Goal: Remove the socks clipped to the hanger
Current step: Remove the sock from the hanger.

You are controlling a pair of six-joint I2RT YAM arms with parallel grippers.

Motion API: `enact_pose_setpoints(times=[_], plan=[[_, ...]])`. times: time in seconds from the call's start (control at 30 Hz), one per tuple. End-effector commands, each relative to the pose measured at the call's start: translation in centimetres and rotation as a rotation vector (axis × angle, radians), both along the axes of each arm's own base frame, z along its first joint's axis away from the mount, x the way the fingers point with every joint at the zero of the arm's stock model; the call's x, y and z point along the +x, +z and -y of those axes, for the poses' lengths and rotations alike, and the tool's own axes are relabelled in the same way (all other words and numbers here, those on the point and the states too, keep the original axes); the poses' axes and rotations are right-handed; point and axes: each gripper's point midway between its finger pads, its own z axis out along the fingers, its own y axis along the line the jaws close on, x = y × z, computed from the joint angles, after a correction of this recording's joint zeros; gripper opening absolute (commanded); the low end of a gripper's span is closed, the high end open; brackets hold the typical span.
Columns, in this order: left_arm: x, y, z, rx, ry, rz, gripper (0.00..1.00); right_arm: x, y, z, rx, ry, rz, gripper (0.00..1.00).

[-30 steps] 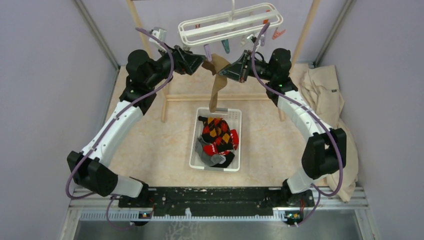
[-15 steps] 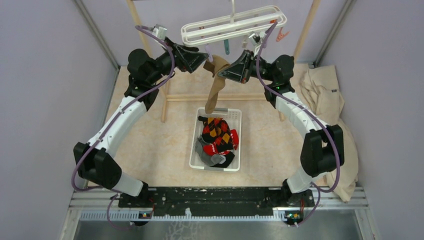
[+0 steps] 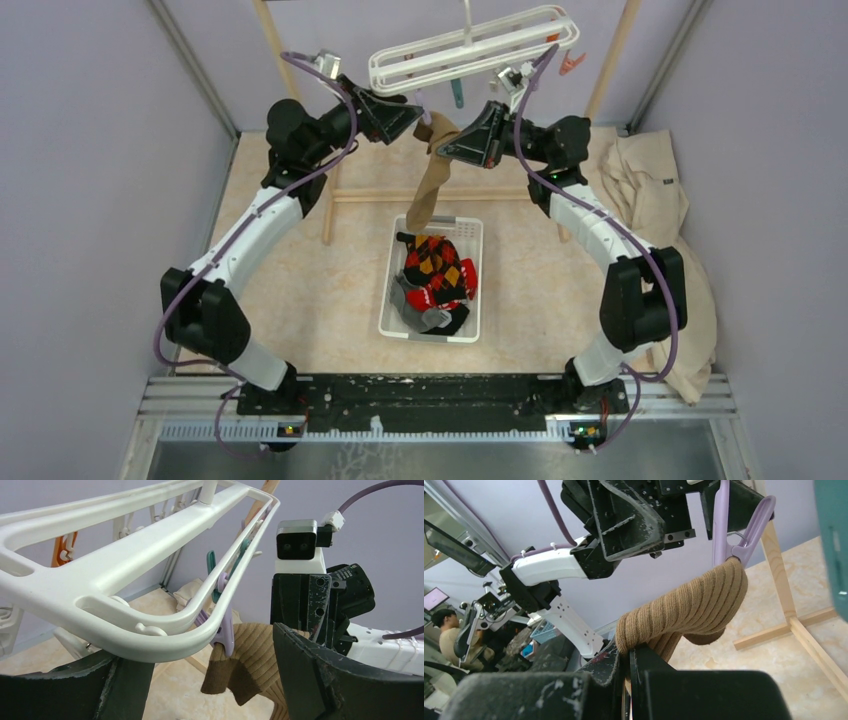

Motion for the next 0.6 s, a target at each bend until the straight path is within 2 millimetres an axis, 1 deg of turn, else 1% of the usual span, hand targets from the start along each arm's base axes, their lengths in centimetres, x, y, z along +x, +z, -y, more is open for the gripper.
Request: enact_pose_setpoints(times=[0.0,0.17,0.27,0.57], plan=[[0.2,0.2,0.3,-0.027,-0.027,0.027,0.88,-0.8,1.3,0.3,0.023,0.016,0.075,0.00],[0.7,-0.5,0.6,-0.040,-0.040,0.016,0.88,-1.1,1.3,0.4,0.031,0.032,0.074,0.00],[0.5,-0.5,0.6,-0.064,-0.049,0.024,0.88,-1.3,1.3,0.4,0.036,0.040,0.073,0.00],[-0.1,0.8,0.7,-0.117,-0.081,0.065,0.88,-1.1,0.4,0.0,0.033,0.059,0.057,0.00]])
